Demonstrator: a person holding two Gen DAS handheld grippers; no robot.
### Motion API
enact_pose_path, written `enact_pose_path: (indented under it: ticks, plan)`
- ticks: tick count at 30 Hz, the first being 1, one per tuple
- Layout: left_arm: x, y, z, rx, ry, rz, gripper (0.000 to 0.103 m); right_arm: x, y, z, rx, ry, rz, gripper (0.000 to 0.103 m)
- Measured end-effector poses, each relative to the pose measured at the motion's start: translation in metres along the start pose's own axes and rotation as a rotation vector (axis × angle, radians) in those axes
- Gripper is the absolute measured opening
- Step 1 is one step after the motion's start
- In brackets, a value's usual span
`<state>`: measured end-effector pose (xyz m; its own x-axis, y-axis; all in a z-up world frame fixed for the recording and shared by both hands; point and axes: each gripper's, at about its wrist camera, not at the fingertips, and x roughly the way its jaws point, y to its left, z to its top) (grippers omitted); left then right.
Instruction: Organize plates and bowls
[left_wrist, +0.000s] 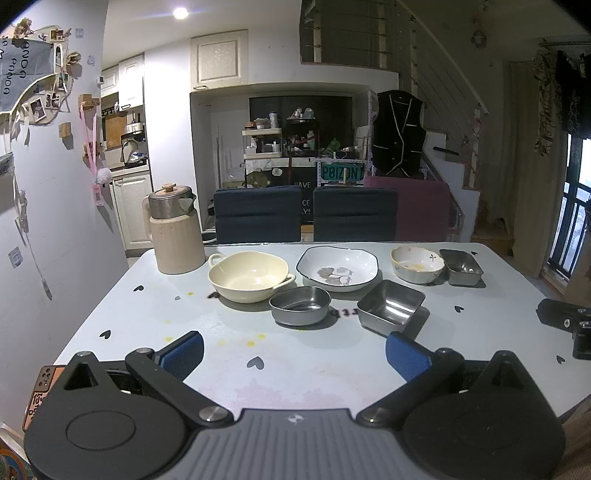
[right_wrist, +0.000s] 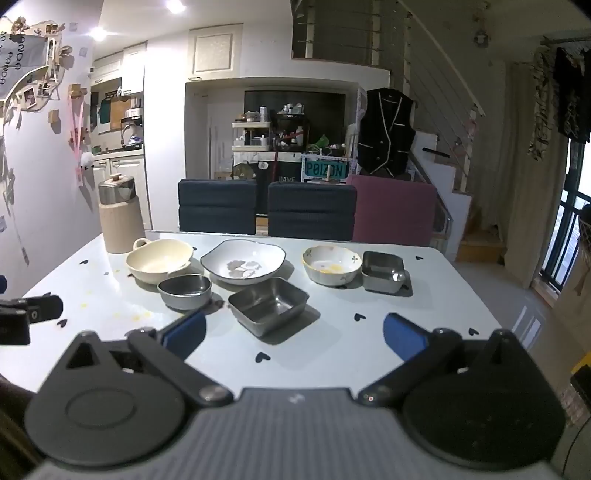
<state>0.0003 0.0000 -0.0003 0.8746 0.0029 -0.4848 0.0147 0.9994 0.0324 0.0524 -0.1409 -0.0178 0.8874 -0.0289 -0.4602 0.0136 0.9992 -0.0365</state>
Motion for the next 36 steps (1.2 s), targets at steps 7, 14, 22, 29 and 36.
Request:
enact_pose_path:
  ticks: [7,14,22,29,36]
  plan:
    - [0.0,0.0001,-0.0001,-0.001,0.0,0.0,0.103,-0.0005,-0.0012,0.0004,-0.001,0.002,0.002,0.103]
    - [0.0,0.0,-0.0001,0.001,-0.001,0.0,0.103,-0.0003,-0.0012,0.0004,0.0,0.003,0.002,0.103]
    - [0.0002,0.0001,-0.0002,0.003,-0.001,0.002,0.103,-0.0008,-0.0006,0.0,0.001,0.005,0.003,0.103]
    - [0.0002,-0.0001,-0.0002,0.004,0.0,0.001,0.103,-0.0012,-0.0004,-0.0003,0.002,0.008,0.005,0.103]
    - [-0.001,-0.0088,-0.0023,0.004,-0.001,0.001,0.103,-0.0008,-0.0004,-0.0005,0.003,0.013,0.006,0.103]
